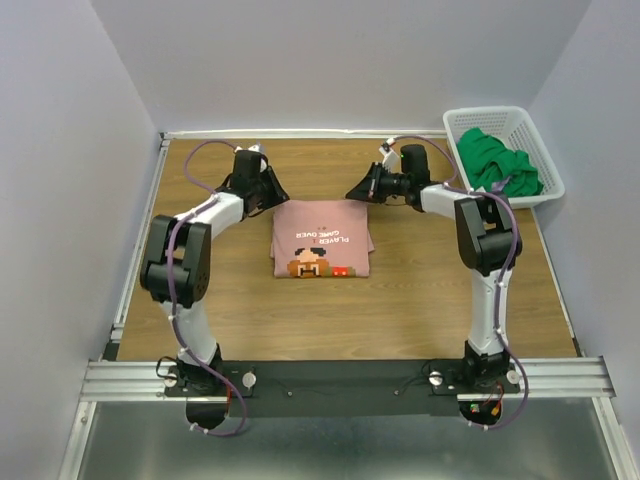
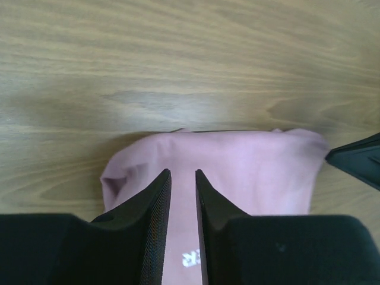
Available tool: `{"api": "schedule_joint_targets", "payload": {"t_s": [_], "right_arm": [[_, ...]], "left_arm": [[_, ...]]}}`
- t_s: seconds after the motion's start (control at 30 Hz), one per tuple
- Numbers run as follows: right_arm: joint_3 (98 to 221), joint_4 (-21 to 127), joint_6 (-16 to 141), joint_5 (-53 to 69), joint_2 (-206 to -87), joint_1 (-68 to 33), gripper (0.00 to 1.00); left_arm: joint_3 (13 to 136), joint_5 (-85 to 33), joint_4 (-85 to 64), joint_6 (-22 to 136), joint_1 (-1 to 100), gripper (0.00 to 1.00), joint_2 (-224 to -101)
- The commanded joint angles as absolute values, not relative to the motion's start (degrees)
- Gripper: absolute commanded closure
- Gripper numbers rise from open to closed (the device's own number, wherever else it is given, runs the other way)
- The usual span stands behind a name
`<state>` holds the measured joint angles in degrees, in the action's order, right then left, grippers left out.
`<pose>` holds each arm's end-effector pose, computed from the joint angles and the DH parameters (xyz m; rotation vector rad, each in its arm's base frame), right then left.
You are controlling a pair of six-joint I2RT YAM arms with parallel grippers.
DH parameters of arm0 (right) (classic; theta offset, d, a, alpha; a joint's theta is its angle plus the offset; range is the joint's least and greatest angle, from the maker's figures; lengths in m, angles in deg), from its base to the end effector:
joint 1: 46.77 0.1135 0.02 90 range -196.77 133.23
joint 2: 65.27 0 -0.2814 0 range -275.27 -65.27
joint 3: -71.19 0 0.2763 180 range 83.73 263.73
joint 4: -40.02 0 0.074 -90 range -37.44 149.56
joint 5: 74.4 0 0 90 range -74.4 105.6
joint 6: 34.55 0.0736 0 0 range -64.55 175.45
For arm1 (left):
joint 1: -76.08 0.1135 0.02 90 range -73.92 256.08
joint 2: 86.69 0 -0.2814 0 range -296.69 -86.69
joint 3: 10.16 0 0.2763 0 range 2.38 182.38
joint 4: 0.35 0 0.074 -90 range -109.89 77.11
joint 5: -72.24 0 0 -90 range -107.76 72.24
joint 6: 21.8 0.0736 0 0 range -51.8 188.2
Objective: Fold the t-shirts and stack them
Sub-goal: Fold the tshirt, then neatly place the folded tshirt to the corner
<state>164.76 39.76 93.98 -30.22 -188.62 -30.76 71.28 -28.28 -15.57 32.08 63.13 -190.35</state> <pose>0.4887 0.1951 0.1496 -0.1000 2.2197 1.3867 0.4438 -0.1158 0.1935 -0.3585 2.2683 -0.6625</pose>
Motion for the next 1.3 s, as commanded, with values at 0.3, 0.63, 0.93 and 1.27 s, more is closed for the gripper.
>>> {"api": "schedule_joint_targets", "payload": {"t_s": [0.3,0.63,0.93,1.27], "right_arm": [[167.2,41.3,92.1,-30.5,-199.6,-34.2,0.92],[161.1,58.4,81.5,-16.6,-178.6,-33.7,0.51],[156.6,78.1,78.9,8.7,-170.0,-25.0,0.19],[159.0,81.8,83.8,17.2,-173.6,-18.6,0.2]], "left_arm": [[72.1,-33.8,-14.9,31.3,68.4,0.73,-201.7],[69.8,-27.0,-21.8,36.5,68.8,0.34,-178.7],[56.1,-6.6,-28.1,41.9,68.7,0.29,-153.9],[46.2,1.2,-25.3,42.4,68.7,0.27,-136.3]]}}
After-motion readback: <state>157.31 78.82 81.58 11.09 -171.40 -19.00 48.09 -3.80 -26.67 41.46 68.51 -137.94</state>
